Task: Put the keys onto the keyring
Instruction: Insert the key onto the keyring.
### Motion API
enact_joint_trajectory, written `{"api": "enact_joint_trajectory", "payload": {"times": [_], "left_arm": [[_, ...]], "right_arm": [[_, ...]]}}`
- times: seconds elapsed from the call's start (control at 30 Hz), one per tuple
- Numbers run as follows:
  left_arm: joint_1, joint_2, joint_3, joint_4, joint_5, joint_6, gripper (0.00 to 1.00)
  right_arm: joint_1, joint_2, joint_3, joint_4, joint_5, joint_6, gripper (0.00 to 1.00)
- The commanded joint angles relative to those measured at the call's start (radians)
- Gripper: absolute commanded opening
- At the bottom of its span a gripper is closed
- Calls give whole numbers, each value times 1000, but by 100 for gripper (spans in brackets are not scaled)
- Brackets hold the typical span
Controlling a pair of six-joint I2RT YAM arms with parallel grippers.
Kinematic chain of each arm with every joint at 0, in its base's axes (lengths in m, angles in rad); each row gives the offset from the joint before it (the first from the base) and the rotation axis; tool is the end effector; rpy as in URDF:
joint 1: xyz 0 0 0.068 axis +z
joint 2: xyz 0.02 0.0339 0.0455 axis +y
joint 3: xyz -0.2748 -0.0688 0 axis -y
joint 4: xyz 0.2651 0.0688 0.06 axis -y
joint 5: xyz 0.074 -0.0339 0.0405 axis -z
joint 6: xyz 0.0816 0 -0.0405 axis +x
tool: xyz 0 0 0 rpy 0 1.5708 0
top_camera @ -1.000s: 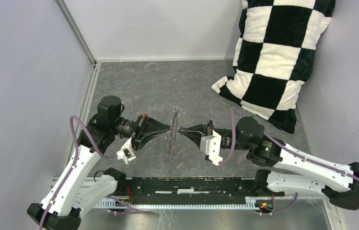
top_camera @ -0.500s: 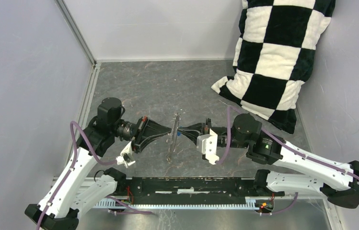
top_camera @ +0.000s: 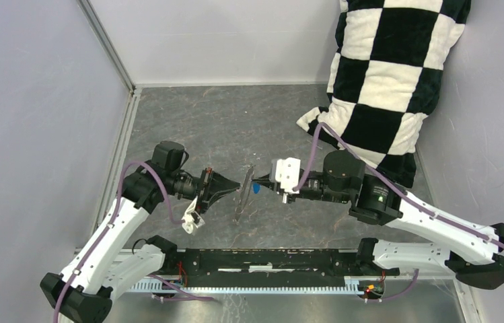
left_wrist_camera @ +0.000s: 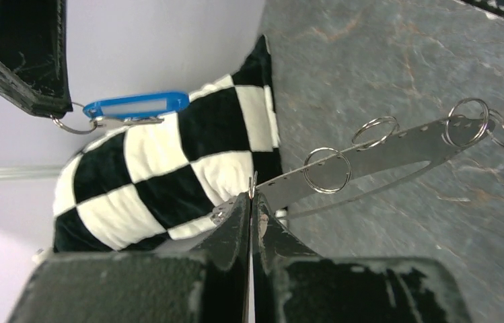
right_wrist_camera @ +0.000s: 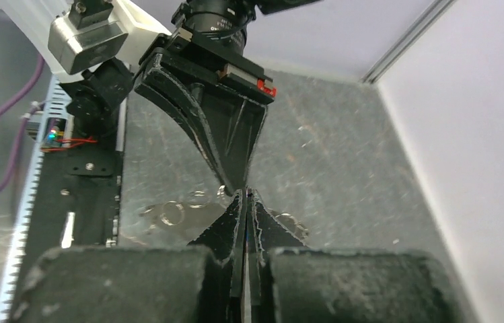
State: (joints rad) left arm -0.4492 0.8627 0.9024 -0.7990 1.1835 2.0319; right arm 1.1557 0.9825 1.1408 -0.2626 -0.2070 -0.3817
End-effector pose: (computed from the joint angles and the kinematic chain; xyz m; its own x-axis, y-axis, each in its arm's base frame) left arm 0.1292 -0.1461 0.3206 0.9646 -0.0895 -0.2481 0.2132 -0.2893 0.9332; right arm 0.0947 0.2564 0.4271 0.3253 -0.1658 -0.9310 -0.9232 0.1572 -0.3506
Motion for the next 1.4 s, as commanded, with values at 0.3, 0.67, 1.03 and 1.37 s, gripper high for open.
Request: {"api": "enact_joint_trajectory", "payload": {"times": [0.3, 0.67, 1.03, 1.37], "left_arm": [[-4, -48, -59, 50, -126, 576, 2], [-3, -62, -128, 241, -136, 532, 2], [-3, -73, -138, 304, -93, 444, 2], [-4, -74, -152, 289, -85, 481, 2]], "right_arm": [[-255, 68, -124, 179, -328, 614, 0], [-282, 155, -118, 213, -491, 714, 0], [-281, 193, -153, 227, -414, 766, 0], [-309, 219, -132, 162, -343, 796, 1]]}}
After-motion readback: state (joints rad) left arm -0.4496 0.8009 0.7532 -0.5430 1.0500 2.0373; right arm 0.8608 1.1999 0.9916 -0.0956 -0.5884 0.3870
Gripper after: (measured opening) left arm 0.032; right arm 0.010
